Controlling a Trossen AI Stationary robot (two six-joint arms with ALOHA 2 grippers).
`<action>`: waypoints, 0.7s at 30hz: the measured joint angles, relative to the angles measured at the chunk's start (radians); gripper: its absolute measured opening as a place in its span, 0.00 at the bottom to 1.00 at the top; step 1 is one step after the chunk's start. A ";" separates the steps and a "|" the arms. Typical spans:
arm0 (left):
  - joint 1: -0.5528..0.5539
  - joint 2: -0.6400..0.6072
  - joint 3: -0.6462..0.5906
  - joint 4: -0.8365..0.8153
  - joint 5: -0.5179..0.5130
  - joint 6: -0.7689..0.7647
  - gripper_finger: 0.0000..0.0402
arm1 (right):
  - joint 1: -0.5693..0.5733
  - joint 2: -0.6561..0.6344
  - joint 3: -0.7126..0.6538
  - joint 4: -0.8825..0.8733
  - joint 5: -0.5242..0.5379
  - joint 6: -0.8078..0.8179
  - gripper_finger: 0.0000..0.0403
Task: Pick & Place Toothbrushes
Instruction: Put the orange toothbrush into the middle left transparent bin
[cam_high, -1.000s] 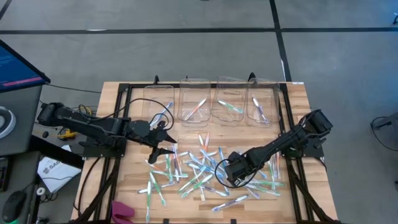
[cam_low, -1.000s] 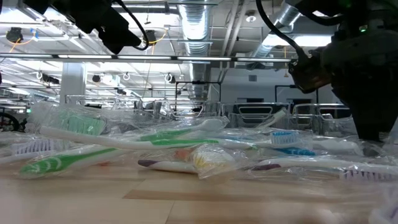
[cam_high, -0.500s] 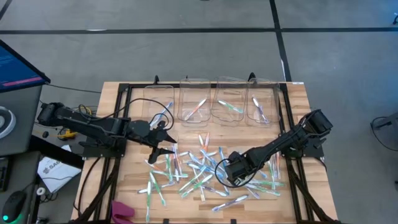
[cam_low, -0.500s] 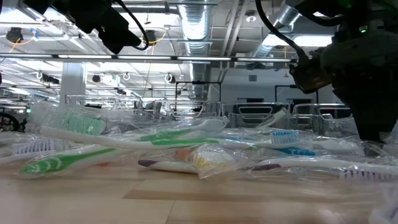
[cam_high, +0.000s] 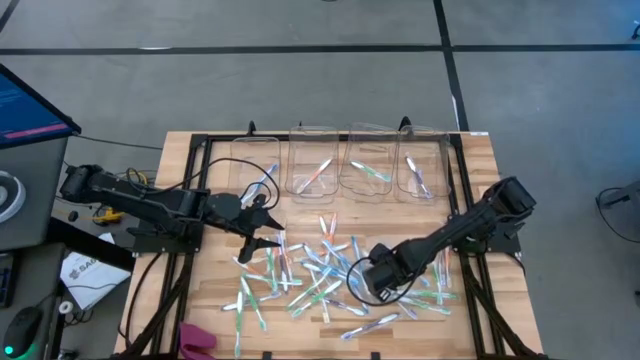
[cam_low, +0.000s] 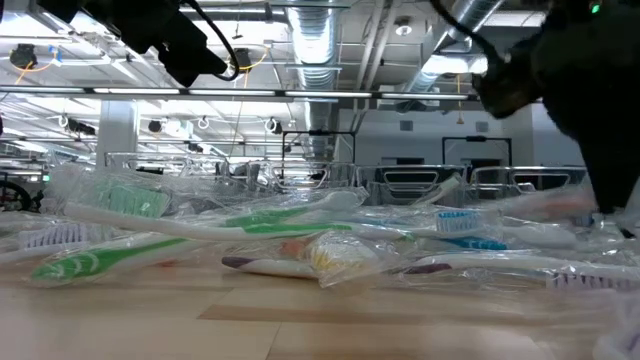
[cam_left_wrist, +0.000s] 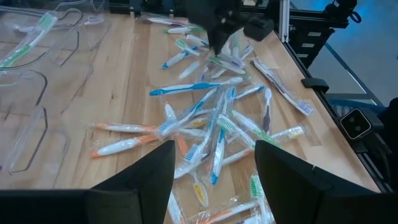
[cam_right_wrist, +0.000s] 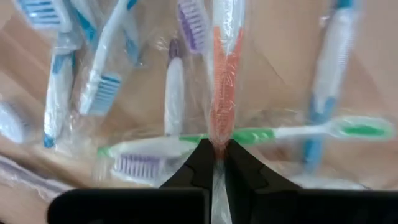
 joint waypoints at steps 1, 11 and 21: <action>0.000 0.000 0.000 0.000 0.000 0.000 0.53 | 0.005 0.000 0.019 -0.025 0.012 0.000 0.02; 0.000 0.000 0.000 0.000 0.000 0.000 0.53 | 0.031 -0.001 0.133 -0.164 0.096 0.000 0.03; 0.000 0.000 0.000 0.000 0.000 0.000 0.53 | 0.057 -0.001 0.136 -0.228 0.105 0.013 0.03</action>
